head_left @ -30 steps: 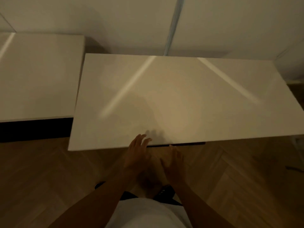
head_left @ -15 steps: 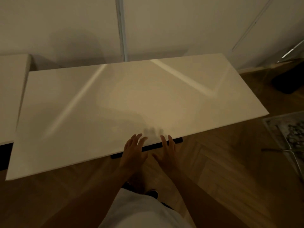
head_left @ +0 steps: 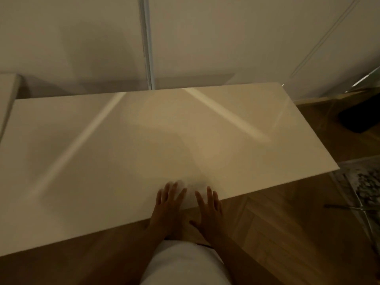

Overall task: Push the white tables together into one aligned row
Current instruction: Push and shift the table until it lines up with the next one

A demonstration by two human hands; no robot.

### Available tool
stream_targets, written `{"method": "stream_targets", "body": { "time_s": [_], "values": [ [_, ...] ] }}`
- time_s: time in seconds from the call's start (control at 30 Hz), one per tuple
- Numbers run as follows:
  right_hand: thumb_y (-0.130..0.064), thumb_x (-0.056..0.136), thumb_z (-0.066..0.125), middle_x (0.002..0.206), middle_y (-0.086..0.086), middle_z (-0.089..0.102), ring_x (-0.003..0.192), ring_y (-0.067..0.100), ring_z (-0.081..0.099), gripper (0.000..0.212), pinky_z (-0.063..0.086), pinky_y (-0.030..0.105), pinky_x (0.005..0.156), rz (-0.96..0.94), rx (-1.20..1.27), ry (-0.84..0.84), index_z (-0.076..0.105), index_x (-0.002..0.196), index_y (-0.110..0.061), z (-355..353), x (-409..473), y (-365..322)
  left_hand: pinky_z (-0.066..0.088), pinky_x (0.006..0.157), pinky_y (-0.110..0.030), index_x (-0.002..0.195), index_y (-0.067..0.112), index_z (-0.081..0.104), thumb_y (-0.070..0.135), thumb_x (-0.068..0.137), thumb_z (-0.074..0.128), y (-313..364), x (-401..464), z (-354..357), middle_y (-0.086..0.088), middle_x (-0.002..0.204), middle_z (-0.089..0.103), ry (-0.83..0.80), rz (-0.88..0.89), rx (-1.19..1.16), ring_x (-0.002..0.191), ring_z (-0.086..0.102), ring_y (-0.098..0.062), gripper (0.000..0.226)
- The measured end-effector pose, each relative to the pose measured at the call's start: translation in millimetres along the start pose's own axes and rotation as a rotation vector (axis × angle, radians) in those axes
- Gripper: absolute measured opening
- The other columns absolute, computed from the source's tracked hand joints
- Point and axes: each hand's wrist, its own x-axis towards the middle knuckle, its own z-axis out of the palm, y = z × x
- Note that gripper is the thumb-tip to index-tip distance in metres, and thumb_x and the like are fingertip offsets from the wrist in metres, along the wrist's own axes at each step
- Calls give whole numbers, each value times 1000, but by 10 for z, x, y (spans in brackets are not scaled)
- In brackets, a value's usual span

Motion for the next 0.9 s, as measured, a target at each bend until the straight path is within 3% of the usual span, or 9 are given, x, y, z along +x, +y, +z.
{"method": "stream_targets", "body": {
  "time_s": [0.13, 0.2, 0.27, 0.4, 0.47, 0.63, 0.73, 0.83, 0.9],
  "values": [
    [-67, 72, 68, 161, 19, 25, 144, 45, 29, 100, 41, 60, 104, -65, -13, 7, 24, 155, -32, -4, 182, 64, 19, 116, -68, 158, 36, 8, 57, 80, 66, -68, -46, -65, -13, 168, 11, 16, -99, -16, 153, 9, -41, 100],
    [-68, 81, 57, 166, 14, 8, 150, 40, 8, 93, 26, 60, 113, -57, 37, -5, 16, 157, -36, -55, 268, 73, 13, 117, -69, 156, 42, -5, 52, 82, 69, -106, -115, -26, -10, 169, 2, 0, -156, -4, 154, -2, -37, 105],
    [-73, 83, 47, 167, 9, -5, 150, 34, -9, 90, 11, 55, 118, -92, 43, -16, 10, 158, -39, -56, 354, 94, 14, 114, -72, 156, 45, -4, 50, 80, 77, -110, -137, -21, -9, 170, 1, -32, -220, 9, 154, -1, -37, 111],
    [-75, 81, 56, 166, 4, -17, 151, 32, -18, 100, 2, 55, 118, -207, -24, -104, 0, 157, -42, -76, 503, 94, 2, 111, -78, 152, 50, -16, 54, 86, 71, -8, -22, -23, 4, 163, -31, -108, -279, 11, 149, -28, -31, 109],
    [-72, 80, 60, 164, 3, -22, 150, 33, -21, 105, 3, 58, 118, -254, -67, -149, -5, 157, -42, -104, 567, 114, 2, 107, -81, 152, 50, -20, 56, 84, 72, 56, 57, -45, 3, 162, -35, -128, -293, 31, 146, -34, -31, 114],
    [-56, 76, 75, 165, 9, -21, 149, 40, -21, 119, 10, 71, 115, -246, -171, -236, -12, 156, -38, -156, 716, 135, 11, 101, -86, 152, 44, -25, 45, 76, 80, 158, 214, 5, -2, 165, -28, -150, -287, 96, 149, -27, -41, 130],
    [-50, 82, 69, 163, 10, -25, 147, 44, -24, 115, 5, 73, 113, -255, -198, -276, -19, 154, -37, -183, 794, 169, 10, 100, -87, 150, 44, -31, 42, 80, 78, 223, 303, 21, -2, 163, -34, -138, -337, 120, 147, -28, -44, 130],
    [-49, 74, 74, 164, 9, -23, 147, 46, -22, 126, 2, 75, 112, -262, -227, -284, -24, 152, -37, -190, 876, 200, 10, 99, -90, 153, 50, -16, 48, 81, 78, 215, 360, 22, 0, 165, -29, -109, -387, 70, 152, -12, -43, 118],
    [-51, 63, 78, 166, 8, -14, 148, 46, -16, 134, 2, 76, 111, -278, -239, -281, -19, 154, -37, -186, 920, 232, 20, 94, -91, 158, 46, 2, 55, 72, 83, 236, 344, -2, -5, 170, -2, -125, -388, 131, 152, 8, -47, 118]
  ]
}}
